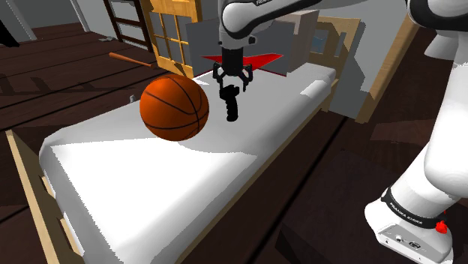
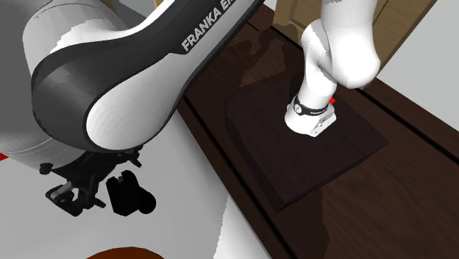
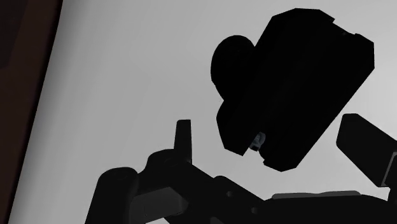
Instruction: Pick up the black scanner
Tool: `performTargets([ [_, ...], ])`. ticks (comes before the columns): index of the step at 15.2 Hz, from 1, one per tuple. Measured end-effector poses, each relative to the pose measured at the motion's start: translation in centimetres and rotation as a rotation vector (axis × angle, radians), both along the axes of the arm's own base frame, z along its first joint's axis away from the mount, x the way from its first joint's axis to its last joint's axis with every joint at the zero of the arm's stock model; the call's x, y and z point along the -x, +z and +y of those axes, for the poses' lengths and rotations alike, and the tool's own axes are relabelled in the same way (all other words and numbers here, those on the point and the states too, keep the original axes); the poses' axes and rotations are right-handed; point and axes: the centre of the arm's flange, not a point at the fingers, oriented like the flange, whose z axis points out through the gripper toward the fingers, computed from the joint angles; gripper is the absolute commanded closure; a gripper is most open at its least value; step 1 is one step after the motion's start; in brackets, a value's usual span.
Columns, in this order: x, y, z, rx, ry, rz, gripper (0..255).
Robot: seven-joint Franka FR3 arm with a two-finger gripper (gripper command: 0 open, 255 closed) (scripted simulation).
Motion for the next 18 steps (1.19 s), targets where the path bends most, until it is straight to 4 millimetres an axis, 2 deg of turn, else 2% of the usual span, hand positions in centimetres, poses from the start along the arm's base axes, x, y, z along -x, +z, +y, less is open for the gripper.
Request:
performTargets([
  [1,0.0,-0.1,0.0,0.000,0.000,0.000,255],
  [11,0.0,-0.2,0.0,0.000,0.000,-0.002,255],
  [18,-0.1,2.9,0.0,0.000,0.000,-0.001,255],
])
